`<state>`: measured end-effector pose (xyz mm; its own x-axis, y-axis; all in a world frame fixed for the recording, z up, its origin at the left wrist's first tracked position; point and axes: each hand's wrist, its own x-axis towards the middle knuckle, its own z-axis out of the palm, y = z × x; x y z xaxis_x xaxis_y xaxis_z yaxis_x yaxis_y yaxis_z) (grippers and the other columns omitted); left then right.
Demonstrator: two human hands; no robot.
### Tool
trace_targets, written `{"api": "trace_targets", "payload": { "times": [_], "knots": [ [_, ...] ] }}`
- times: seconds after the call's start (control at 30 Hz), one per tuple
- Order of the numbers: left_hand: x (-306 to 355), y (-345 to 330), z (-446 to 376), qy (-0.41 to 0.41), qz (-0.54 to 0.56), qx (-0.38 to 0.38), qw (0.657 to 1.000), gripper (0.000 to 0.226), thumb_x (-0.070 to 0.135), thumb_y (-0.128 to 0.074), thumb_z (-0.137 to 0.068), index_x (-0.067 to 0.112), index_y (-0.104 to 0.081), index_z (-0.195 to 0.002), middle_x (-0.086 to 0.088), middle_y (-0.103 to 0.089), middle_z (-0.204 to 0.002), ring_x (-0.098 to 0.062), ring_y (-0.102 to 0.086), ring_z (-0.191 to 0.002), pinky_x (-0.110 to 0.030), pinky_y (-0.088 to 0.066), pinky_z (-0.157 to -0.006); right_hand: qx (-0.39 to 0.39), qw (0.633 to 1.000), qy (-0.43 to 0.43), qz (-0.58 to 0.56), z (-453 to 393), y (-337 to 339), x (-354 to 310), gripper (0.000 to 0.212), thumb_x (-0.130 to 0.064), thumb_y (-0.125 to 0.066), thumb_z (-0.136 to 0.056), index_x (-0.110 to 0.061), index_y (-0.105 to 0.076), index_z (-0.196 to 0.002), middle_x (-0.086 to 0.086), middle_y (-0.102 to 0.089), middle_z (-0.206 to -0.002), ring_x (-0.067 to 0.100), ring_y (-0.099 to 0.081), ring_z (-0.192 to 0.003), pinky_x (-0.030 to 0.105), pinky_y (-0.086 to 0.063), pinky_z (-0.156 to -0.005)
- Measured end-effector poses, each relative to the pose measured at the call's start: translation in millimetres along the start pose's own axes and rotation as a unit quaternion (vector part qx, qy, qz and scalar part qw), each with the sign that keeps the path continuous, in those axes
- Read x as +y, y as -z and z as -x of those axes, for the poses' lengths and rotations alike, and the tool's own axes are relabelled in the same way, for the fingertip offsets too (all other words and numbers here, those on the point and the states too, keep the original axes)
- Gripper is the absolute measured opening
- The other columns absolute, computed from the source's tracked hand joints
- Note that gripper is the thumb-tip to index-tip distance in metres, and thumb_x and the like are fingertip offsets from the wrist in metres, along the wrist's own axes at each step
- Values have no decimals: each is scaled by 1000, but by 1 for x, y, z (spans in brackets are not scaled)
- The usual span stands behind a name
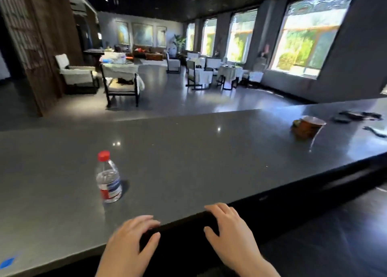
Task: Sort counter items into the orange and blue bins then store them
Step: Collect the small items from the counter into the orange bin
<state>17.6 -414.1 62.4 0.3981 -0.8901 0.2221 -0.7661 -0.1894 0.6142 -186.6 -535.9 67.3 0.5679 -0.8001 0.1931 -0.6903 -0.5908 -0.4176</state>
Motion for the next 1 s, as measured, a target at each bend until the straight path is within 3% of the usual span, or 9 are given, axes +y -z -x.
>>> {"api": "trace_targets", "payload": {
  "times": [0.13,0.27,0.37,0.63,0.8,0.93,1.0],
  "knots": [
    [90,-84,-61,-58,62,-21,996,22,31,-68,-84,49,-58,-93,29,-52,-109,-1,-49,-112,-23,-35,-99,33,996,-78,35,14,60,101,47,-40,-51,-90,-41,-39,-136,-27,-39,-134,-2,-37,-123,14,-38,-88],
    [189,-171,-100,-149,110,-60,981,19,32,-66,-84,45,-63,-98,31,-53,-111,6,-46,-110,-20,-33,-95,97,976,-181,66,40,118,204,46,-41,-51,-90,-44,-40,-135,-32,-37,-133,-5,-36,-122,12,-35,-83],
    [240,-216,-121,-189,132,-95,968,20,32,-68,-83,42,-67,-101,31,-54,-111,8,-46,-109,-19,-34,-98,106,963,-241,61,56,146,256,46,-41,-52,-89,-43,-41,-134,-31,-38,-133,-4,-37,-124,14,-37,-89],
    [303,-311,-199,-209,140,-165,954,22,28,-73,-78,40,-69,-97,25,-60,-109,-1,-54,-107,-25,-39,-99,132,939,-315,42,25,181,348,46,-45,-52,-89,-48,-38,-133,-32,-34,-133,-4,-36,-124,17,-41,-94],
    [348,-367,-270,-274,149,-178,933,19,36,-67,-79,36,-71,-98,26,-58,-109,9,-49,-105,-19,-36,-96,153,921,-356,53,-14,199,403,47,-45,-52,-89,-47,-38,-134,-30,-35,-135,-3,-37,-125,20,-41,-94],
    [391,-404,-328,-300,146,-183,925,31,47,-58,-73,35,-72,-98,27,-57,-109,4,-51,-107,-16,-35,-95,174,904,-385,61,-44,225,451,48,-44,-53,-88,-47,-38,-134,-30,-36,-133,-4,-38,-124,18,-41,-96],
    [411,-427,-350,-323,140,-195,916,25,43,-63,-79,36,-70,-102,28,-55,-111,4,-49,-109,-14,-32,-96,190,893,-404,66,-52,233,472,47,-44,-53,-88,-48,-39,-133,-32,-35,-132,-5,-38,-124,15,-40,-95]
  ]
}}
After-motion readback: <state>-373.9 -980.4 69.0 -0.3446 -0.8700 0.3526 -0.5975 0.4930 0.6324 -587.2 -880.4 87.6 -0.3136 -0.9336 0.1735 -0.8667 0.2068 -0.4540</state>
